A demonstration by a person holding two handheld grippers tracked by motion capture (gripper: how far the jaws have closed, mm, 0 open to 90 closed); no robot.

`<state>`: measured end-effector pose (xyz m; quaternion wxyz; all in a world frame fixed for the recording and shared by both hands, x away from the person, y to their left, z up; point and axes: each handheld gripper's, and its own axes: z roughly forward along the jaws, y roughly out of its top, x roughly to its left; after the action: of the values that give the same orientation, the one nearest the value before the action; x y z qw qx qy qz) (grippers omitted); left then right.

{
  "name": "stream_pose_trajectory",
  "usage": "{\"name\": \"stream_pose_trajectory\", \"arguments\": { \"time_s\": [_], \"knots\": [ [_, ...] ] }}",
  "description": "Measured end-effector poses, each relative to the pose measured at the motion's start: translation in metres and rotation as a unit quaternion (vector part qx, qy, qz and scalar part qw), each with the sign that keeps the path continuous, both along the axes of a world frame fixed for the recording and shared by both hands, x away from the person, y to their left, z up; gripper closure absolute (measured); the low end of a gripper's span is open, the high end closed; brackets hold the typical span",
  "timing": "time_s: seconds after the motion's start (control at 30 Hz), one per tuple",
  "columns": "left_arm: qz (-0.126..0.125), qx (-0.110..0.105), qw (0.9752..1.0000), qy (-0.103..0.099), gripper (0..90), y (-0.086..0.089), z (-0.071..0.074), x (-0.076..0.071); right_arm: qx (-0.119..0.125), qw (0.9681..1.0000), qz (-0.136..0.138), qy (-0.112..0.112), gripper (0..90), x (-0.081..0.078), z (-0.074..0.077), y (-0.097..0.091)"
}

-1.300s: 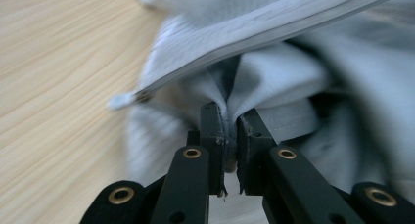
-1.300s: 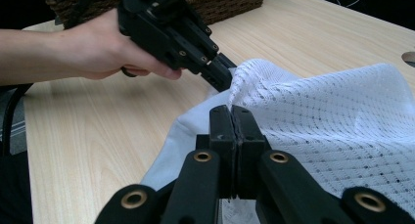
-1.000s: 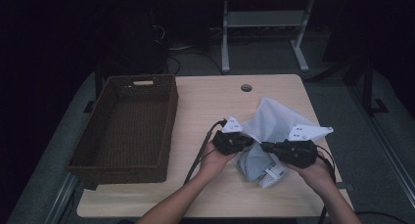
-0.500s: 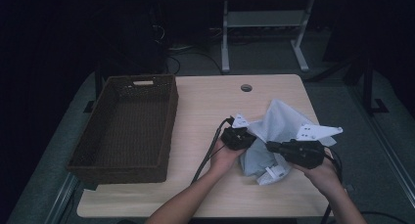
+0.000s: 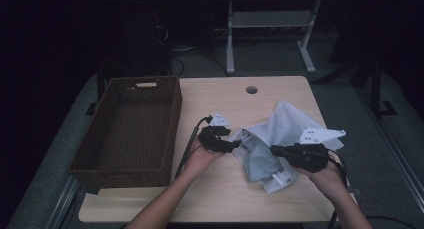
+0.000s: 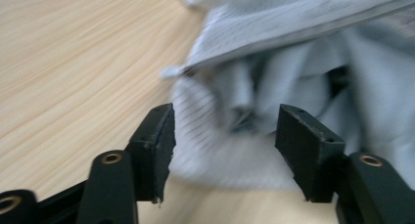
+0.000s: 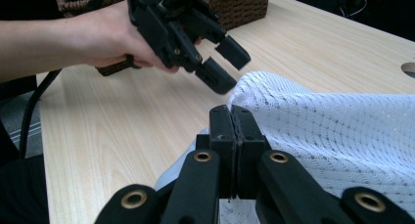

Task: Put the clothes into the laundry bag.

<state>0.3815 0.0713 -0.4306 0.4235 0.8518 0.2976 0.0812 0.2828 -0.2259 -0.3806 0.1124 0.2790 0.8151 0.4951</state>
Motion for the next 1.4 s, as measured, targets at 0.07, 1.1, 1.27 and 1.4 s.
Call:
{"name": "stream_pose_trajectory", "arguments": {
  "time_s": [0.07,1.1,1.27,1.4],
  "knots": [
    [0.008,-0.001,1.0,0.006,37.4,0.004,-0.005,0.007,-0.002,1.0,0.0,0.001,88.5,0.0,-0.001,0.0],
    [-0.052,0.024,0.9973,0.046,88.0,-0.024,-0.018,0.048,-0.009,0.9999,-0.013,0.004,88.5,0.008,-0.004,-0.006],
    [-0.022,0.011,0.9986,0.046,87.8,-0.008,-0.011,0.043,-0.018,0.9995,-0.026,0.001,88.5,0.025,0.0,-0.009],
    [0.003,0.0,0.9991,0.043,87.8,0.008,-0.006,0.033,-0.023,0.9989,-0.041,-0.007,88.5,0.044,0.005,-0.01]
  ]
}}
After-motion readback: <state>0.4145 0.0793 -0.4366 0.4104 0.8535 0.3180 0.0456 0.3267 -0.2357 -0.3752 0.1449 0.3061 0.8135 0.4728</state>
